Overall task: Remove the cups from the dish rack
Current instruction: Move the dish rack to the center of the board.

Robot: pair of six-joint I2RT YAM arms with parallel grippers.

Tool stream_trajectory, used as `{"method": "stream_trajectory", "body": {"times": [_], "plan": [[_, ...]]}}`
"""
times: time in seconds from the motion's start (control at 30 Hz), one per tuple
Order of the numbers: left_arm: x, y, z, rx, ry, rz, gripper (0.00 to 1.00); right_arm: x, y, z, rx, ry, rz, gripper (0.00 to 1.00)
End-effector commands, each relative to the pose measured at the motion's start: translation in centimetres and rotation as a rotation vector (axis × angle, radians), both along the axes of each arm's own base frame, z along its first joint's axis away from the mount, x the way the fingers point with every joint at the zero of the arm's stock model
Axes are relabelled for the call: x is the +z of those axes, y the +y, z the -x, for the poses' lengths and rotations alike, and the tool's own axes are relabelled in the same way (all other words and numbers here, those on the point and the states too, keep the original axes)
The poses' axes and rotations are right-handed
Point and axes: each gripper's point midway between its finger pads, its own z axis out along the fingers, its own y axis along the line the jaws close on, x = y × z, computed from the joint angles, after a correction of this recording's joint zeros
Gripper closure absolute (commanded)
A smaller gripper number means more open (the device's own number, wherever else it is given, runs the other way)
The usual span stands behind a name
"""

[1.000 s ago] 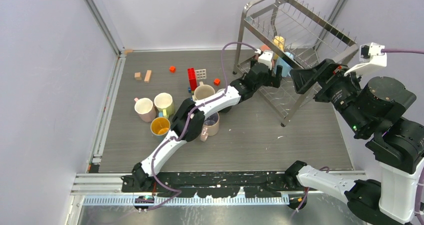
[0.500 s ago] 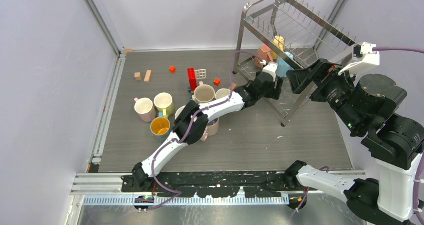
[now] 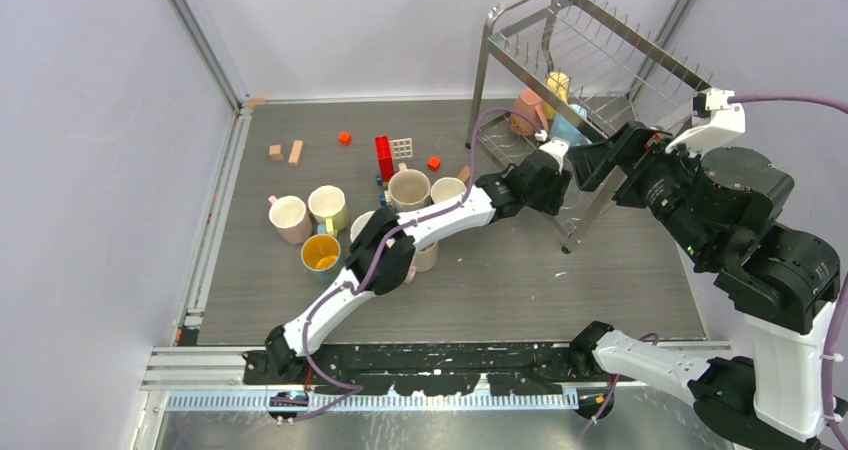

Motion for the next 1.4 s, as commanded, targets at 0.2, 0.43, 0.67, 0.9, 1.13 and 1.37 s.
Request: {"method": "stream_trajectory", "body": {"times": [0.2, 0.43, 0.67, 0.9, 1.13, 1.37], "plan": [[-2.8, 1.8, 3.0, -0.12, 0.115, -0.215, 0.42, -0.1, 0.1, -0.4, -0.015, 0.003, -0.01, 0.0], [-4.0, 0.8, 2.6, -0.146, 0.103, -0.211, 0.38, -0.3, 0.1, -0.5, -0.018, 0.007, 0.002, 0.0], [-5.7, 0.8, 4.1, -0.199, 0.16, -0.23, 0.34, -0.5, 0.2, -0.7, -0.018, 0.012, 0.009, 0.0], [-7.3, 1.6, 5.2, -0.218, 0.211, -0.28, 0.32, -0.8, -1.0, -1.7, -0.11, 0.03, 0.064, 0.0], [-7.8, 2.7, 6.0, -0.227, 0.245, -0.323, 0.31, 0.0, -4.6, -2.6, -0.325, 0.044, 0.162, 0.0], [-7.6, 3.7, 6.6, -0.247, 0.256, -0.354, 0.3, -0.1, -6.9, -2.4, -0.45, 0.03, 0.185, 0.0]]}}
